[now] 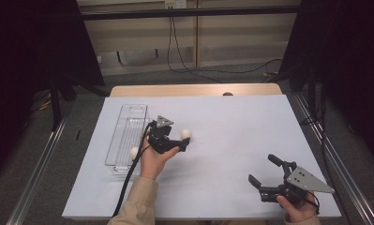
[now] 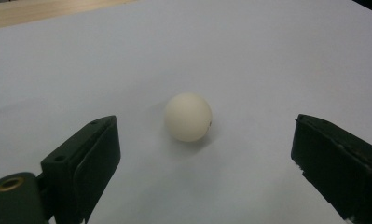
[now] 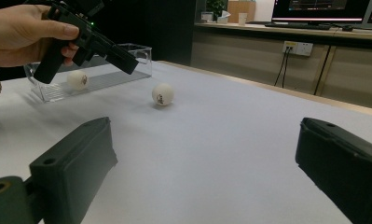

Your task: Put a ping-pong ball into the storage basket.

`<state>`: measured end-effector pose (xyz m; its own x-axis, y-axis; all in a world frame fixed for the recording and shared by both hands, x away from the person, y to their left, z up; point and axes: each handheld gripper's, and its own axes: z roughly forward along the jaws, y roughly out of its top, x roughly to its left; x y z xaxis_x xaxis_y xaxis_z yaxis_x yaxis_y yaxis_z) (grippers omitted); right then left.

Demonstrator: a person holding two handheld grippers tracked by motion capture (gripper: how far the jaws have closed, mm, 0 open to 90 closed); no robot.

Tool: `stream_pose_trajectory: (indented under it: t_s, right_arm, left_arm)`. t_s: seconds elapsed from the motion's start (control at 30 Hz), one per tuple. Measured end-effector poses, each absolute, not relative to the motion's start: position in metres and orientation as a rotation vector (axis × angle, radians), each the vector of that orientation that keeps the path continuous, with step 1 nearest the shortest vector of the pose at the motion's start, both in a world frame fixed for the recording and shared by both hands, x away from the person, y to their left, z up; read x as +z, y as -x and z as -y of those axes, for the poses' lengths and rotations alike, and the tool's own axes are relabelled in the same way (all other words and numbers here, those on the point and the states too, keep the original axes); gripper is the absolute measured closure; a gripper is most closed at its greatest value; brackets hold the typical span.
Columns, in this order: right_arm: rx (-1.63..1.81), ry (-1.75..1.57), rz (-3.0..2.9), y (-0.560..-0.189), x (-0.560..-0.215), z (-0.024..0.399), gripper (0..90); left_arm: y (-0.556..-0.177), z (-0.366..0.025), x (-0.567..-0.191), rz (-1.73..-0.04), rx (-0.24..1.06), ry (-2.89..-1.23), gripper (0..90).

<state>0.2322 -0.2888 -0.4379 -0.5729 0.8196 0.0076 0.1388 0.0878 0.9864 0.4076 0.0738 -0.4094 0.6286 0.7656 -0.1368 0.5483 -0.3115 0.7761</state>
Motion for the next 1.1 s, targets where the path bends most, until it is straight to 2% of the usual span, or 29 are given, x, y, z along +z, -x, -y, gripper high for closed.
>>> stream_pose_trajectory:
  t_s: [1.1]
  right_arm:
    - [1.532, -0.945, -1.791, -0.2329, -0.4384, 0.2895, 3.5]
  left_arm:
    - [-0.4149, -0.067, -0.4176, -1.025, 0.345, -2.027, 8.1]
